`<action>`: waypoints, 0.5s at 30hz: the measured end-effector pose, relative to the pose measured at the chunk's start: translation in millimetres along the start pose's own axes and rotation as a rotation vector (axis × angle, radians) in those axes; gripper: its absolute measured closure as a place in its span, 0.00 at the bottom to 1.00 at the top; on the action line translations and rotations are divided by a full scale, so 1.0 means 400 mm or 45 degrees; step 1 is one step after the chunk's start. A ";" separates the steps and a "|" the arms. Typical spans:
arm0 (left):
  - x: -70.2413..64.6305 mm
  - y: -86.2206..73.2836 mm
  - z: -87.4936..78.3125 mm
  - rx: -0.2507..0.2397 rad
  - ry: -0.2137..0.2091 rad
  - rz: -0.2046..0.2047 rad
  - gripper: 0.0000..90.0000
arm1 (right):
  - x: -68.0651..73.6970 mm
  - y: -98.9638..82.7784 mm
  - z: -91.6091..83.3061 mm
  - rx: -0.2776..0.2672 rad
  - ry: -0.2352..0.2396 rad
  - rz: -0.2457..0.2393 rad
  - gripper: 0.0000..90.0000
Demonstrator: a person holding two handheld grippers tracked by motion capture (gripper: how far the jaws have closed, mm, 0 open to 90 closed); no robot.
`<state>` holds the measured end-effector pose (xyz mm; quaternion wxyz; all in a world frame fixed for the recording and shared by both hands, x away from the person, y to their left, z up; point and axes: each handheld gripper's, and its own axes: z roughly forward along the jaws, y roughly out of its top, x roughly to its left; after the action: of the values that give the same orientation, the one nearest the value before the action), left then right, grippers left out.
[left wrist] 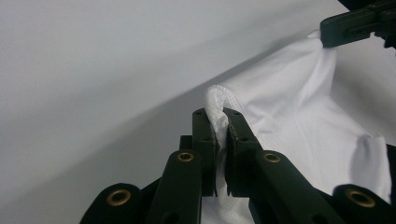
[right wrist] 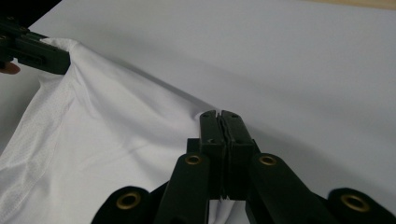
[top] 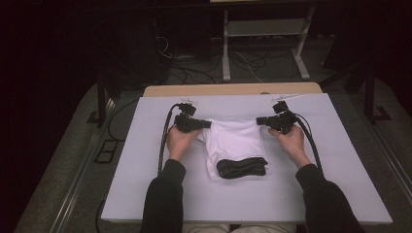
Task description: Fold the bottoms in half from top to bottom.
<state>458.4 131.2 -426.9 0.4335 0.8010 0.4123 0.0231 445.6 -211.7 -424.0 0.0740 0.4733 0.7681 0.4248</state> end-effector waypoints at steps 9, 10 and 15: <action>-0.009 0.039 0.011 0.022 0.052 0.057 0.92 | -0.013 0.000 0.007 -0.046 -0.040 0.021 0.97; -0.011 0.046 0.011 0.039 0.055 0.071 0.92 | -0.015 0.000 0.007 -0.047 -0.044 0.016 0.97; -0.012 0.068 0.013 0.038 0.059 0.070 0.92 | -0.023 0.005 0.006 -0.063 -0.052 0.029 0.97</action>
<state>474.6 116.7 -409.0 0.4112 0.8176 0.4002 0.0476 453.2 -217.1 -426.8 0.0967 0.4886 0.7503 0.4348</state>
